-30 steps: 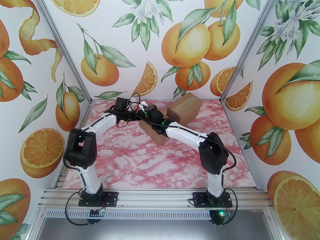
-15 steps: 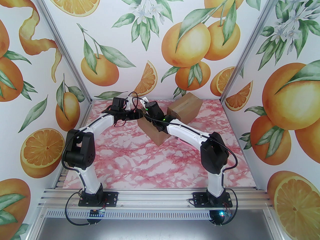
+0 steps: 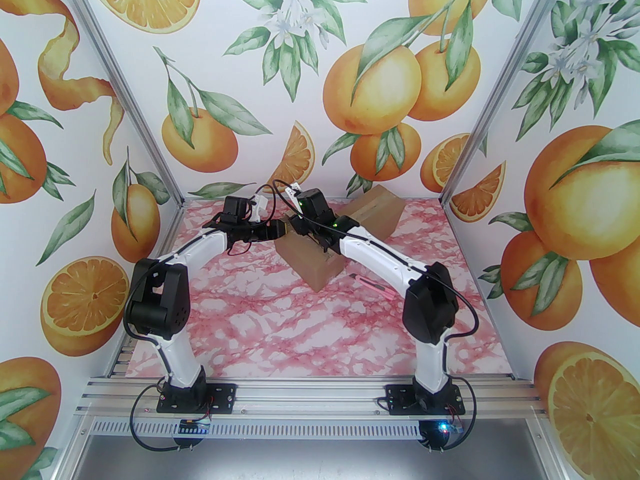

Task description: Unpack the express box

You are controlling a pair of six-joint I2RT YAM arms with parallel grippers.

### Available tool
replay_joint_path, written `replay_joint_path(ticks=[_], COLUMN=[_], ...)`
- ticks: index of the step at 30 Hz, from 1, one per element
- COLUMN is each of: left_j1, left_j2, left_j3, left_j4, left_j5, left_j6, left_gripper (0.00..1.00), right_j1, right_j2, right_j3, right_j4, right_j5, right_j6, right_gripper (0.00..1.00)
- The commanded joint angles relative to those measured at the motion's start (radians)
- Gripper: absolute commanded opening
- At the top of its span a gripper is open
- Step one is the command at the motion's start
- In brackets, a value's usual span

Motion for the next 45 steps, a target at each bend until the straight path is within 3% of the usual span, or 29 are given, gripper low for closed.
replay_joint_path(ticks=[1, 6, 15, 21, 25, 28, 36, 45], left_j1=[0.019, 0.018, 0.018, 0.017, 0.017, 0.017, 0.017, 0.017], left_j2=[0.016, 0.019, 0.03, 0.04, 0.049, 0.055, 0.066, 0.077], left_j3=[-0.01, -0.003, 0.009, 0.012, 0.012, 0.012, 0.008, 0.011], left_j4=[-0.093, -0.11, -0.133, -0.142, -0.147, -0.146, -0.155, -0.164], left_j5=[-0.081, -0.089, -0.103, -0.108, -0.111, -0.11, -0.121, -0.126], left_j6=[0.038, 0.05, 0.07, 0.08, 0.087, 0.087, 0.103, 0.117], left_gripper=[0.76, 0.76, 0.76, 0.75, 0.75, 0.75, 0.75, 0.75], right_j1=[0.002, 0.003, 0.017, 0.023, 0.023, 0.02, 0.007, -0.036], right_j2=[0.024, 0.053, 0.077, 0.039, 0.031, 0.032, 0.001, -0.017], right_j3=[0.031, 0.062, 0.05, -0.011, -0.007, 0.012, 0.076, 0.158], right_j4=[-0.1, -0.175, -0.17, -0.092, -0.092, -0.115, -0.187, -0.271], right_j5=[0.005, 0.068, 0.242, 0.331, 0.371, 0.362, 0.243, 0.128], right_j6=[-0.003, -0.017, -0.036, -0.059, -0.067, -0.072, -0.037, 0.015], right_gripper=[0.73, 0.8, 0.79, 0.66, 0.52, 0.38, 0.23, 0.2])
